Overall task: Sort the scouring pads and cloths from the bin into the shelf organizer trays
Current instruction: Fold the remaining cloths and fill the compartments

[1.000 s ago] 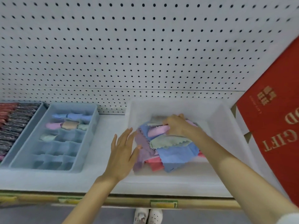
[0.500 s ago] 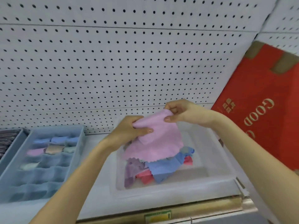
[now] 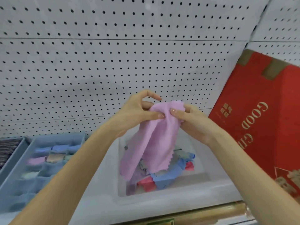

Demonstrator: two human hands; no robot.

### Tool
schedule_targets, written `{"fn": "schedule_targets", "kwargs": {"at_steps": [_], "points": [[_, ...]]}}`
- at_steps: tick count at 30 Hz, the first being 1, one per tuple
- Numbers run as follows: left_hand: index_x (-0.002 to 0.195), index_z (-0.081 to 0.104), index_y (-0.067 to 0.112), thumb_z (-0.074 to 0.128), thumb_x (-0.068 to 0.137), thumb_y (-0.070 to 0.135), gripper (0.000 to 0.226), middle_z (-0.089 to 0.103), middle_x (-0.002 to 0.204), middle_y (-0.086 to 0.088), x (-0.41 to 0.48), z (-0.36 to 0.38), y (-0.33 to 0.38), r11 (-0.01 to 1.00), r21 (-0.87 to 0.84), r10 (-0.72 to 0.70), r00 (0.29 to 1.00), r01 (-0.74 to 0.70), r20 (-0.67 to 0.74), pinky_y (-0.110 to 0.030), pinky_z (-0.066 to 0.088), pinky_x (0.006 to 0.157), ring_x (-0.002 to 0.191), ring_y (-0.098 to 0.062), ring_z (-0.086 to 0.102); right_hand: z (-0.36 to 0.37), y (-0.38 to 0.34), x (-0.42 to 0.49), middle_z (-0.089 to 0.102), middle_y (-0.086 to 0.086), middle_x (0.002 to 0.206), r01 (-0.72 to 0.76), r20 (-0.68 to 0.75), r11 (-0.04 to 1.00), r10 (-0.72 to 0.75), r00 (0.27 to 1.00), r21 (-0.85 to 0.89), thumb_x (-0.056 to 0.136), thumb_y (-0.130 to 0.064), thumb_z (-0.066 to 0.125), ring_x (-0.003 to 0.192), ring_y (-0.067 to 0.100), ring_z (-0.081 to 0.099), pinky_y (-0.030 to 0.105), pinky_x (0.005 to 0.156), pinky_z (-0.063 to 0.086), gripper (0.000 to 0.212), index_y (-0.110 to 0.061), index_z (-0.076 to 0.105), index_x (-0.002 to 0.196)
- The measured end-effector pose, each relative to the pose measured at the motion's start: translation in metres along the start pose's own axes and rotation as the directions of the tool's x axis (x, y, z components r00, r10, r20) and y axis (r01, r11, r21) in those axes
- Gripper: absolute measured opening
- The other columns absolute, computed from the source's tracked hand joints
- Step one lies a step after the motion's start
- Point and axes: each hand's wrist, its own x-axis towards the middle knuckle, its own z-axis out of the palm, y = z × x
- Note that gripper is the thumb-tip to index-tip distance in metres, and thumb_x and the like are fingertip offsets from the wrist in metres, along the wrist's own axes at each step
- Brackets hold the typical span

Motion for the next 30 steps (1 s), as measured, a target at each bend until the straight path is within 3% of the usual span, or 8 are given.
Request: {"fn": "schedule_targets", "kwargs": {"at_steps": [7, 10, 15, 19, 21, 23, 26, 30], "points": [[0.097, 0.067, 0.009, 0.077, 0.08, 0.016, 0.021, 0.073, 0.084, -0.006, -0.014, -0.015, -0.031, 0.98, 0.157, -0.152, 0.965, 0.12, 0.214, -0.023, 0.048, 0.07, 0.073, -0.014, 0.064, 0.008, -0.001, -0.005, 0.069, -0.001, 0.072, 0.105, -0.442, 0.969, 0.004, 0.897, 0.223, 0.092, -0.024, 0.059, 0.065, 0.01, 0.065, 0.022, 0.06, 0.055, 0.013, -0.015, 0.061, 0.083], [0.079, 0.053, -0.007, 0.078, 0.067, 0.046, 0.06, 0.044, 0.072, -0.004, -0.024, -0.02, -0.055, 0.941, 0.275, -0.263, 0.935, 0.195, 0.239, -0.029, 0.029, 0.063, 0.068, -0.019, 0.036, 0.0, 0.001, -0.005, 0.071, 0.002, 0.078, 0.075, -0.51, 0.989, 0.0, 0.86, 0.127, 0.091, -0.026, 0.062, 0.069, 0.014, 0.066, 0.024, 0.061, 0.055, 0.016, -0.01, 0.067, 0.091], [0.063, 0.034, 0.013, 0.074, 0.084, 0.031, 0.049, 0.022, 0.072, -0.004, -0.036, -0.035, -0.068, 0.941, 0.191, -0.295, 0.954, 0.28, 0.054, -0.029, 0.021, 0.062, 0.063, -0.014, 0.027, -0.017, 0.02, -0.006, 0.07, 0.01, 0.086, 0.063, -0.597, 0.995, -0.097, 0.797, -0.077, 0.091, -0.019, 0.064, 0.077, 0.017, 0.063, 0.03, 0.07, 0.051, 0.017, -0.003, 0.07, 0.09], [0.062, 0.054, 0.014, 0.076, 0.084, 0.021, 0.031, 0.034, 0.072, -0.005, -0.04, -0.035, -0.079, 0.924, 0.127, -0.357, 0.933, 0.359, -0.042, -0.02, 0.04, 0.058, 0.065, -0.012, 0.04, -0.028, 0.031, -0.009, 0.06, 0.007, 0.064, 0.024, -0.644, 0.941, -0.249, 0.723, -0.337, 0.089, -0.016, 0.065, 0.064, 0.006, 0.05, 0.025, 0.064, 0.04, 0.022, -0.004, 0.068, 0.072], [0.072, 0.059, 0.001, 0.078, 0.081, 0.019, 0.027, 0.042, 0.071, -0.008, -0.041, -0.028, -0.089, 0.933, 0.051, -0.342, 0.922, 0.356, -0.179, -0.026, 0.046, 0.06, 0.066, -0.016, 0.045, -0.029, 0.036, -0.012, 0.046, -0.01, 0.051, -0.014, -0.656, 0.905, -0.297, 0.694, -0.425, 0.086, -0.015, 0.069, 0.054, 0.001, 0.036, 0.022, 0.057, 0.03, 0.037, -0.011, 0.053, 0.053], [0.084, 0.056, -0.015, 0.073, 0.084, 0.011, 0.031, 0.051, 0.072, -0.013, -0.044, -0.014, -0.094, 0.95, -0.08, -0.311, 0.891, 0.302, -0.331, -0.033, 0.045, 0.067, 0.068, -0.019, 0.049, -0.021, 0.041, -0.018, 0.043, -0.008, 0.049, -0.013, -0.651, 0.883, -0.336, 0.681, -0.47, 0.083, -0.011, 0.072, 0.05, 0.002, 0.032, 0.019, 0.052, 0.026, 0.039, -0.011, 0.05, 0.051], [0.086, 0.066, -0.007, 0.065, 0.088, 0.002, 0.009, 0.059, 0.069, -0.009, -0.049, 0.017, -0.087, 0.956, -0.209, -0.284, 0.843, 0.208, -0.457, -0.025, 0.049, 0.055, 0.056, -0.018, 0.052, 0.006, 0.051, -0.026, 0.045, 0.006, 0.055, -0.009, -0.57, 0.826, -0.38, 0.728, -0.563, 0.081, -0.011, 0.074, 0.052, 0.005, 0.033, 0.022, 0.052, 0.029, 0.024, 0.0, 0.06, 0.065], [0.086, 0.074, 0.02, 0.062, 0.089, -0.001, 0.024, 0.071, 0.069, 0.01, -0.049, 0.052, -0.072, 0.967, -0.24, -0.196, 0.861, 0.09, -0.47, -0.019, 0.052, 0.056, 0.056, -0.005, 0.06, 0.052, 0.061, -0.029, 0.061, 0.004, 0.071, 0.08, -0.475, 0.889, -0.316, 0.821, -0.452, 0.084, -0.004, 0.07, 0.059, 0.006, 0.051, 0.016, 0.055, 0.042, 0.023, -0.025, 0.07, 0.074]]}}
